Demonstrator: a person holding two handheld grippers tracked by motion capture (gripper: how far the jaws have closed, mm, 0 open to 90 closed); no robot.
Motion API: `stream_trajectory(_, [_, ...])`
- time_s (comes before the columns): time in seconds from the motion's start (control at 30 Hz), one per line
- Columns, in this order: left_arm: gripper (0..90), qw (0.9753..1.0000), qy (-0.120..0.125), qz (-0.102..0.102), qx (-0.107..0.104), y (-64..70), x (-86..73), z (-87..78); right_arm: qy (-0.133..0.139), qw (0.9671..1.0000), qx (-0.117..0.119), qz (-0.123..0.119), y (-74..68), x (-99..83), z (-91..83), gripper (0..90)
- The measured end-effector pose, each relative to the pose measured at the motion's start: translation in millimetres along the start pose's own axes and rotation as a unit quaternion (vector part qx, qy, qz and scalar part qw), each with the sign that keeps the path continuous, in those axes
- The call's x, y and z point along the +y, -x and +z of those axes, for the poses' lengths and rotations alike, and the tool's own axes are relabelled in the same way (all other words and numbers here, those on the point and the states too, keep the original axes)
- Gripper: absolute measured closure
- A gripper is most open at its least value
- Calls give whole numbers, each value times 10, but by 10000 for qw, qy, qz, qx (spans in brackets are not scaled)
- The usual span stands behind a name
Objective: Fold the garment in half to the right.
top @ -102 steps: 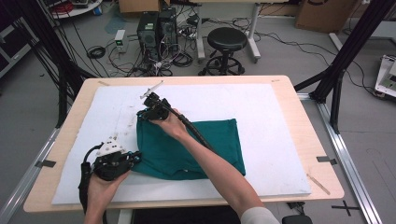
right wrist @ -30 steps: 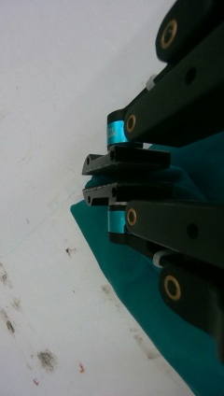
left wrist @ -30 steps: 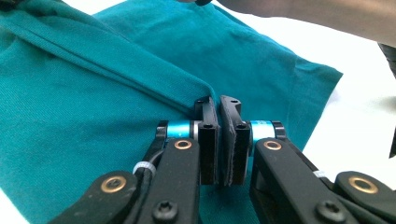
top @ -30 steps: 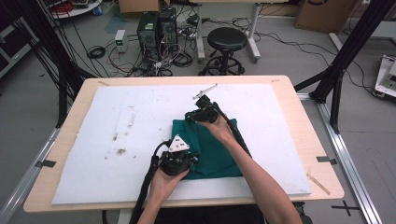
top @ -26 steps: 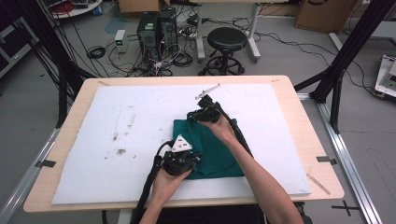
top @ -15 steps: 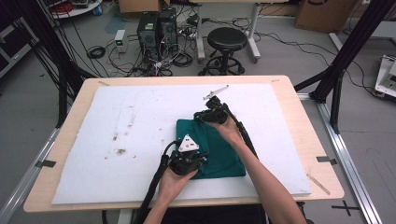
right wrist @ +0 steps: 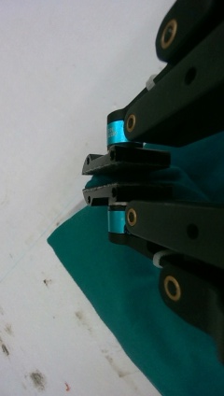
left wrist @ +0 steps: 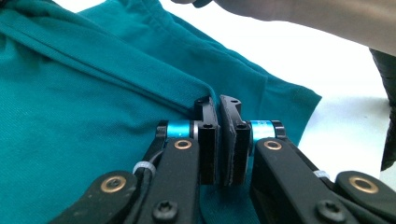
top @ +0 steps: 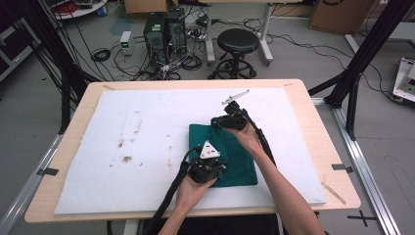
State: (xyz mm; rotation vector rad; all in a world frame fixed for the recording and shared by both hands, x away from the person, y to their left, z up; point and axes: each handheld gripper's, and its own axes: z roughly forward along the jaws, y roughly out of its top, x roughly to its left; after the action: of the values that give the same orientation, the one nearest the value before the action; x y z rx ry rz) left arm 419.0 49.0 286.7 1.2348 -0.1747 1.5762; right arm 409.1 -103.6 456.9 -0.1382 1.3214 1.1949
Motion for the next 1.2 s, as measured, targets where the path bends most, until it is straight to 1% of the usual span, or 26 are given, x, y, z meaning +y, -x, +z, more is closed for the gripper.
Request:
stream_trajectory(0.3, [856, 10000, -7, -19, -14, 103, 128, 170, 45, 9998, -103, 168, 136, -90, -116, 854])
stream_trajectory(0.4, [855, 10000, -8, -14, -32, 135, 151, 219, 46, 9997, -151, 189, 170, -117, -153, 853])
stream_trajectory(0.6, [855, 10000, -32, -12, -45, 185, 183, 311, 34, 9991, -223, 350, 249, -196, -214, 853])
stream_trajectory(0.73, [855, 10000, -75, 14, -26, 220, 206, 370, 53, 9989, -256, 397, 281, -224, -244, 853])
stream_trajectory(0.83, [855, 10000, -61, 3, -54, 231, 223, 396, 68, 9987, -301, 413, 299, -242, -272, 852])
stream_trajectory(0.87, [855, 9999, -69, 35, -67, 231, 230, 401, 81, 9986, -302, 421, 307, -250, -277, 852])
stream_trajectory(0.97, [855, 9999, -57, 39, -110, 253, 253, 423, 90, 9983, -411, 395, 339, -298, -302, 851])
stream_trajectory(1.2, [854, 9998, -132, 90, -89, 300, 286, 527, 151, 9972, -412, 608, 413, -372, -362, 849])
